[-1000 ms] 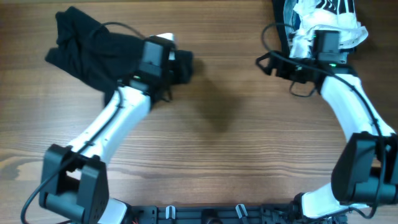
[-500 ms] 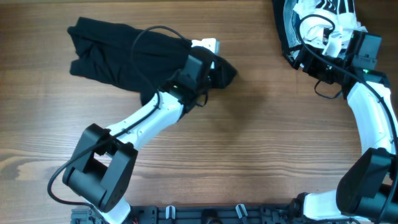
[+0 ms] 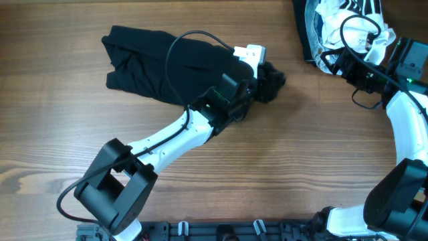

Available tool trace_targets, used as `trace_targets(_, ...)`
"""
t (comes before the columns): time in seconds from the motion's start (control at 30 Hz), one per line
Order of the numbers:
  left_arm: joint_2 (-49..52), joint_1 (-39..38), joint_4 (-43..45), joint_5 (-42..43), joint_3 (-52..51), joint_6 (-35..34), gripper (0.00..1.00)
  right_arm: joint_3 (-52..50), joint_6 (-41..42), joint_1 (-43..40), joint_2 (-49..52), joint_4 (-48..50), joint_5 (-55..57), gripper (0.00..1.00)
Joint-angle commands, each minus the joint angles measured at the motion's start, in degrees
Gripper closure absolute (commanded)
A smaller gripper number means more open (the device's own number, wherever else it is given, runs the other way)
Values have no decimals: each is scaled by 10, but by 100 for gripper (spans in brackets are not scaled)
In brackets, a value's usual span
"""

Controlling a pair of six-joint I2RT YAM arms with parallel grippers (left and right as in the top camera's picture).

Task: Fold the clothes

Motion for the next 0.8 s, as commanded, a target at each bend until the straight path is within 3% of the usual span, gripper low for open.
trace_targets(0.0, -7, 9, -17, 4, 6, 2, 0, 11, 2, -2, -15, 0, -17, 7)
trace_targets(0.17, -75, 64, -113, -12, 6, 14, 0, 11, 1, -1, -15, -13, -17, 8)
trace_targets(0.4, -214, 224, -330, -81, 6, 14, 0, 11, -23, 43, -15, -33, -16, 8)
trace_targets(0.53, -244, 322, -430, -98, 6, 14, 0, 11, -28, 121, -15, -42, 4, 8)
trace_targets(0.77, -208, 436, -531, -101, 5, 15, 0, 11, -29, 308, -15, -79, 154, 8)
